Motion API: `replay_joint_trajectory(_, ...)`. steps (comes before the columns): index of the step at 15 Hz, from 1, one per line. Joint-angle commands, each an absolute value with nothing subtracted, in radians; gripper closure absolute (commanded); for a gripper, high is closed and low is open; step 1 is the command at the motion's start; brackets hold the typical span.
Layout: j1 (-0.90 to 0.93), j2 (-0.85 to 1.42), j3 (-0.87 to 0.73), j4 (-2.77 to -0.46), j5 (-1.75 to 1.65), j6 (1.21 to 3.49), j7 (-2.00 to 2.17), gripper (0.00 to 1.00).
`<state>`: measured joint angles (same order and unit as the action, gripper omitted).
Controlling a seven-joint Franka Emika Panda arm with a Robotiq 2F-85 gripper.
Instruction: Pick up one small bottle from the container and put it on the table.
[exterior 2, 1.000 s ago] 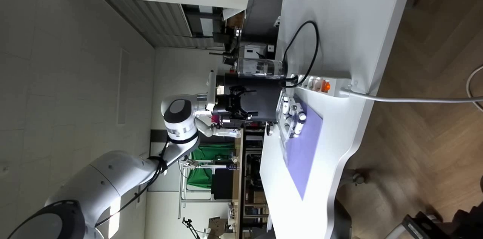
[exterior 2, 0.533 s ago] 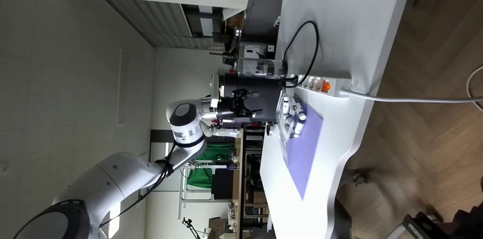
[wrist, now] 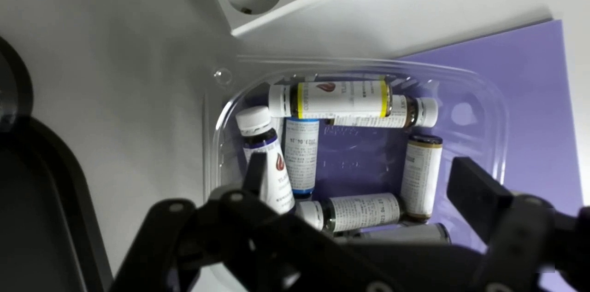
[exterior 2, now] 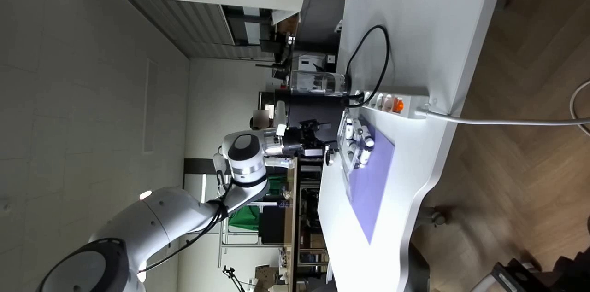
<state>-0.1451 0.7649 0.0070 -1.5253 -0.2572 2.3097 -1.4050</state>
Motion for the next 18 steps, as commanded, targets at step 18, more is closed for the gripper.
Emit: replay_joint_trajectory(18,-0.141,0.931,0.009,-1.418,-0.251,2.453,-1.402,0.0)
